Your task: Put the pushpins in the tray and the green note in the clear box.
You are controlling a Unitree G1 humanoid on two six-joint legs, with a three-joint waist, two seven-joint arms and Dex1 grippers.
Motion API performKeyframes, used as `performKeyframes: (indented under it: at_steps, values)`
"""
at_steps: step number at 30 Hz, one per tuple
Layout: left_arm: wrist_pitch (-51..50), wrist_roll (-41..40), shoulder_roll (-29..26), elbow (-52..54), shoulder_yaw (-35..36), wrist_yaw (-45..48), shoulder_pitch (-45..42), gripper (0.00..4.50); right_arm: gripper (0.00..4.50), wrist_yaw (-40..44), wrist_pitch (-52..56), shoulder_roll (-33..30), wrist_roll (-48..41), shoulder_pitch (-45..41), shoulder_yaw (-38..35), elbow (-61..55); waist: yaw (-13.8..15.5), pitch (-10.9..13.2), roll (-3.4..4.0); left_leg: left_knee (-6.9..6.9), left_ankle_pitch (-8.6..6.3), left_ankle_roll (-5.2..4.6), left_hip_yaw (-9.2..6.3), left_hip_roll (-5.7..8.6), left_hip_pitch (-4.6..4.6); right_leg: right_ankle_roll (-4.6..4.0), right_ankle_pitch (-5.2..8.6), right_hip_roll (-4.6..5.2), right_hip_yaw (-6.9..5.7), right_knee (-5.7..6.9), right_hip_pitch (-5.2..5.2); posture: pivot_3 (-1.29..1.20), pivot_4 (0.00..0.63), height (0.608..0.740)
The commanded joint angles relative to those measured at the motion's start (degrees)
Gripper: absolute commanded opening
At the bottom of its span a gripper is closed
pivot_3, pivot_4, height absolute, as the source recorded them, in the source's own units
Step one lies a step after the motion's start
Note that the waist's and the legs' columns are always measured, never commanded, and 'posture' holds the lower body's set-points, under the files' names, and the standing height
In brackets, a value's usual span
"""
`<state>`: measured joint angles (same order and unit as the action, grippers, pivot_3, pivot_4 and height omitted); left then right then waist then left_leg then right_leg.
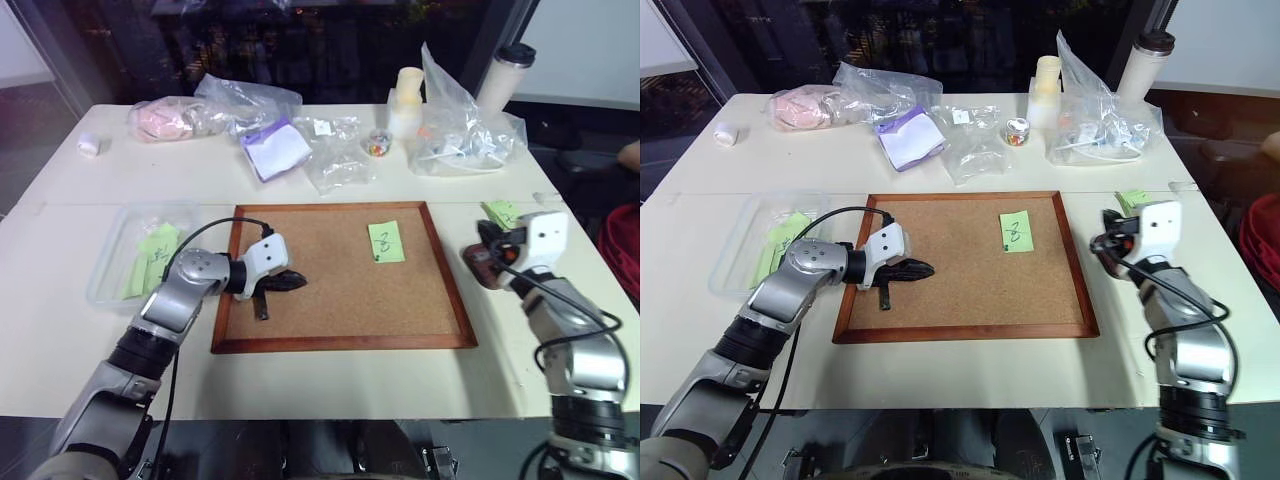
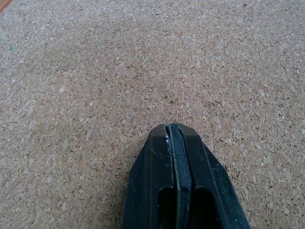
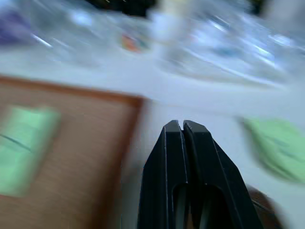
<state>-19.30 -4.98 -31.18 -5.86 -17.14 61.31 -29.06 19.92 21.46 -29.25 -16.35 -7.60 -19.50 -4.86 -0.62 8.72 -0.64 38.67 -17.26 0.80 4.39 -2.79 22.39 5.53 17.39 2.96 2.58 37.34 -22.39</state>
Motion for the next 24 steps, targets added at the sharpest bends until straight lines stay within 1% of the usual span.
performKeyframes:
  at_steps: [1, 8, 11, 12, 13, 16, 18, 24]
  values:
    - [-1.69, 2.62, 0.31, -3.65, -3.60, 0.12, 2.05, 0.00, 0.05, 0.08, -0.06, -1.30, 0.19, 0.79, -1.88, 0.83, -0.01, -0.04, 0.06, -0.01, 0.00, 0.00, 0.00, 0.01, 0.00, 0.02, -0.01, 0.00, 0.00, 0.00, 0.00, 0.00, 0.150, 0.734]
    - [-1.11, 2.91, 0.68, -4.44, -3.83, 0.23, 1.65, 0.00, 0.05, 0.73, -0.23, -1.56, -0.07, 0.87, -2.15, 3.88, 0.08, -0.05, 0.09, -0.01, 0.00, 0.00, 0.00, 0.02, 0.00, 0.04, -0.02, 0.00, 0.03, -0.04, 0.03, 0.00, 0.150, 0.734]
    - [-0.83, 3.03, 0.53, -4.91, -3.71, 0.32, 1.52, 0.00, 0.91, 0.82, -0.90, -1.85, 0.49, 0.96, -2.31, 5.05, 0.08, -0.05, 0.09, 0.00, 0.00, 0.00, 0.01, 0.02, 0.00, 0.06, -0.03, 0.00, 0.03, -0.05, 0.03, 0.00, 0.150, 0.734]
    - [-0.81, 3.06, 0.51, -4.93, -3.71, 0.32, 1.52, 0.00, 1.36, 0.86, -0.98, -1.92, 0.52, 0.98, -2.40, 5.21, 0.08, -0.05, 0.09, 0.00, 0.00, 0.00, 0.01, 0.02, 0.00, 0.06, -0.03, 0.01, 0.03, -0.05, 0.03, 0.00, 0.150, 0.734]
    - [-0.82, 3.10, 0.47, -4.92, -3.68, 0.29, 1.57, 0.00, 1.94, 0.92, -0.93, -1.96, 0.47, 1.02, -2.45, 5.23, 0.08, -0.05, 0.09, 0.00, 0.00, 0.00, 0.00, 0.02, 0.00, 0.06, -0.03, 0.01, 0.03, -0.05, 0.03, 0.00, 0.150, 0.734]
    - [-0.80, 3.15, 0.42, -4.94, -3.62, 0.20, 1.63, 0.00, 3.37, 1.10, -0.63, -2.00, 0.18, 1.04, -2.49, 5.22, 0.07, -0.06, 0.10, 0.00, 0.00, 0.00, 0.00, 0.02, 0.00, 0.06, -0.03, 0.00, 0.03, -0.05, 0.03, 0.00, 0.150, 0.734]
    - [-0.71, 3.20, 0.44, -5.04, -3.59, 0.13, 1.58, 0.00, 4.42, 1.06, -0.64, -1.97, 0.11, 0.93, -2.59, 5.35, 0.08, -0.06, 0.10, -0.01, 0.00, 0.00, 0.00, 0.01, 0.00, 0.06, -0.03, 0.00, 0.03, -0.05, 0.03, 0.00, 0.150, 0.734]
    - [-0.62, 3.19, 0.49, -4.96, -3.51, -0.05, 1.65, 0.00, 4.48, 0.68, -0.13, -1.77, -0.53, 0.46, -3.35, 5.39, 0.07, -0.06, 0.10, -0.01, 0.00, 0.00, 0.00, 0.01, 0.00, 0.06, -0.03, 0.00, 0.03, -0.05, 0.03, 0.00, 0.150, 0.734]
